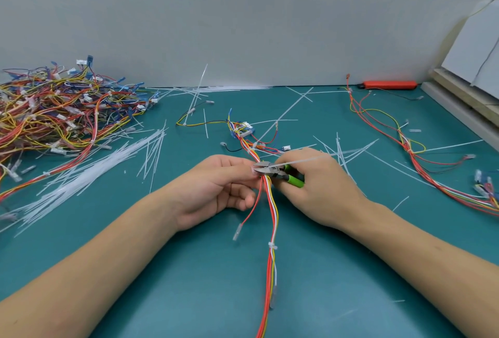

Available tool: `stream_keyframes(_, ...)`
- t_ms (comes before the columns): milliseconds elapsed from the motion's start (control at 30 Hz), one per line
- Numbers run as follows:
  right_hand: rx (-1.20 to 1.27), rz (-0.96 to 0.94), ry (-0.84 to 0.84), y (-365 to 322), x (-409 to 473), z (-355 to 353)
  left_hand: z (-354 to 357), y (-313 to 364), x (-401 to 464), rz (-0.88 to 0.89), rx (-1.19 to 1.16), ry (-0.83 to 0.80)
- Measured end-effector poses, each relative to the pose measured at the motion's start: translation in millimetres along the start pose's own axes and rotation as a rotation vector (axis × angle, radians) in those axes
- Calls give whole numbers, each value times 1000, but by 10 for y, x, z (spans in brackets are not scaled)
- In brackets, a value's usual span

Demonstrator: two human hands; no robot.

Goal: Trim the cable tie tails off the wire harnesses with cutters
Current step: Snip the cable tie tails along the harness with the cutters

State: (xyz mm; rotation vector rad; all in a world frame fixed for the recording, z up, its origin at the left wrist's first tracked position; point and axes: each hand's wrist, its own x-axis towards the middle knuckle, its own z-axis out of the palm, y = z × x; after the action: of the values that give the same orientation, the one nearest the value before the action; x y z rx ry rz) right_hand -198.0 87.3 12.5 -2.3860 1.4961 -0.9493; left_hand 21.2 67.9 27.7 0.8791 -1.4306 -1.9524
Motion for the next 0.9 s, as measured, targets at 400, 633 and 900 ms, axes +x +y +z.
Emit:
stream_keyframes(400,-40,94,-30,-37,-11,-38,1,7,-16,7,-3,-11)
stream_keyframes(633,44,62,-21,-34,-14,-43,11,11,-24,-5,-15,10)
stream_keyframes(900,84,5,-34,-12,10,-48,9,-3,-15,4,-17,14)
